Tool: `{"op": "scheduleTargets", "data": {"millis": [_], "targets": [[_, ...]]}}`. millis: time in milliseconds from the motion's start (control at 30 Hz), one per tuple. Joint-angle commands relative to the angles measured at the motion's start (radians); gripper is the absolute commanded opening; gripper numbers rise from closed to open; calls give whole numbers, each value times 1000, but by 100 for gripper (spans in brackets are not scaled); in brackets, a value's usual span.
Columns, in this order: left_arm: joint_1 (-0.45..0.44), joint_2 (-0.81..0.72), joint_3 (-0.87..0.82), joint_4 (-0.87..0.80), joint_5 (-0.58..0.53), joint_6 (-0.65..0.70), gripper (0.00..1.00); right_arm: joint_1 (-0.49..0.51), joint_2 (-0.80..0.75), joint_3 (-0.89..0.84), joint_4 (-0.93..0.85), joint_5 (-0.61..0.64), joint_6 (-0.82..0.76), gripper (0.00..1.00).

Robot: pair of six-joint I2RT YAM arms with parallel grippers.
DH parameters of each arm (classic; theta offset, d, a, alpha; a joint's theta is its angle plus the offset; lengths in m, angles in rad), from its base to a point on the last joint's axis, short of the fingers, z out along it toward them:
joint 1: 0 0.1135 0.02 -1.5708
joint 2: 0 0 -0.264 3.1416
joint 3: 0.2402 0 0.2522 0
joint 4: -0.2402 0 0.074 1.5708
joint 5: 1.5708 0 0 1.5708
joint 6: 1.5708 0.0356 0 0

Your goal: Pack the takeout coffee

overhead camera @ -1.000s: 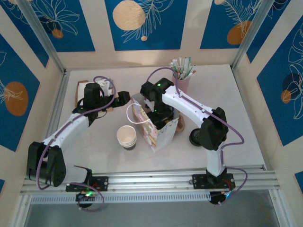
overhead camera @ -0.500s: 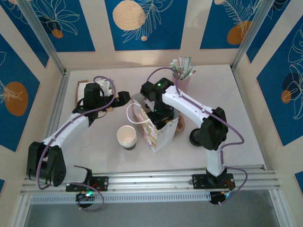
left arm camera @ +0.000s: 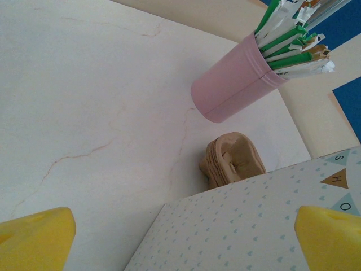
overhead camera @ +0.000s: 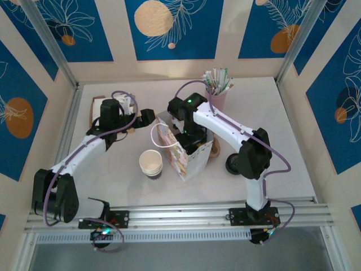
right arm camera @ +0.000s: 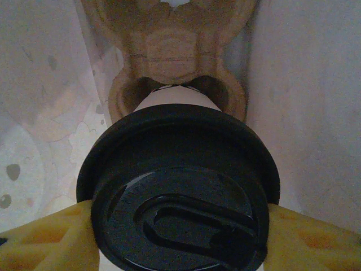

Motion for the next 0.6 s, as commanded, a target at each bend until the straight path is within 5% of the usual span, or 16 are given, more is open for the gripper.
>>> {"op": "scheduleTargets", "data": {"millis": [0,567], "targets": [[7,5,8,25,4,12,100,-7,48,-25,-6,-30,-13,59],[7,7,14,22,6,14,100,-14,61,-41,10,-41,-20,60]]}}
